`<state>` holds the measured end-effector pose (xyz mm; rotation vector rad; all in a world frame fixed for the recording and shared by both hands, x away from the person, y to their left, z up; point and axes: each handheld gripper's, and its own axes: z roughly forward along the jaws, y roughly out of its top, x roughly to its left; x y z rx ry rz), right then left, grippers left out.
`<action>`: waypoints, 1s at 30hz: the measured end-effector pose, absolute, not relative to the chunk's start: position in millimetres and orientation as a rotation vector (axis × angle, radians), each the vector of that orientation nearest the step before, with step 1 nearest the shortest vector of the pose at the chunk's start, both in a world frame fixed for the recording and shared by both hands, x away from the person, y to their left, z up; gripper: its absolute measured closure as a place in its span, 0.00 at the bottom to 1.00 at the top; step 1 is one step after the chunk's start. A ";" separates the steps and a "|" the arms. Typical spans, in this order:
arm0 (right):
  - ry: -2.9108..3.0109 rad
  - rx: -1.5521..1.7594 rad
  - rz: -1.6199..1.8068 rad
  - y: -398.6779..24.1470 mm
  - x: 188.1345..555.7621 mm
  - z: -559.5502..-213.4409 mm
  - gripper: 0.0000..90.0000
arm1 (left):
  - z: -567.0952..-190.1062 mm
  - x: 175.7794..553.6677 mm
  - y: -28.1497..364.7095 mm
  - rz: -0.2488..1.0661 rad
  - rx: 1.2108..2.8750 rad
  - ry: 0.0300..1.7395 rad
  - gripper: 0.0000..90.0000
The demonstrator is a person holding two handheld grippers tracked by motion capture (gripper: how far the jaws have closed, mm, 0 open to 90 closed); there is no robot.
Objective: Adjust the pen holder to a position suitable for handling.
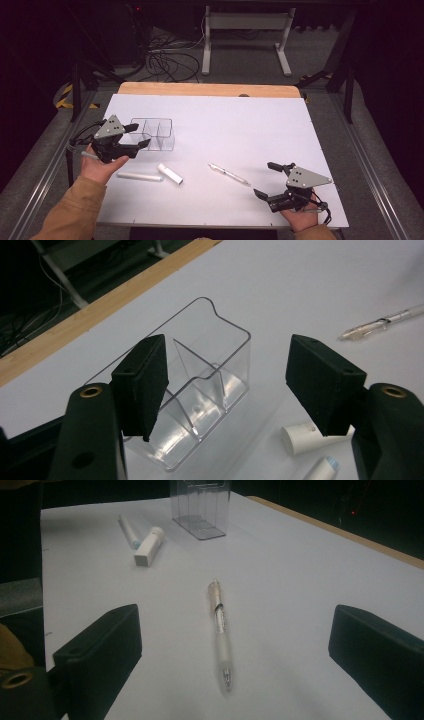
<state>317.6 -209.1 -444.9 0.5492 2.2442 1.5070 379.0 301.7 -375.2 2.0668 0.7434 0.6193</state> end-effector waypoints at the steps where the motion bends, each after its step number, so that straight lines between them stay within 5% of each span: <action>1: 2.244 0.550 1.507 -209.0 317.5 -445.0 0.08 | -374.9 380.5 301.9 0.616 2.074 0.747 0.38; 30: 2.250 0.541 1.503 -208.1 317.8 -445.6 0.08 | -366.8 415.6 305.3 0.534 2.323 0.727 0.52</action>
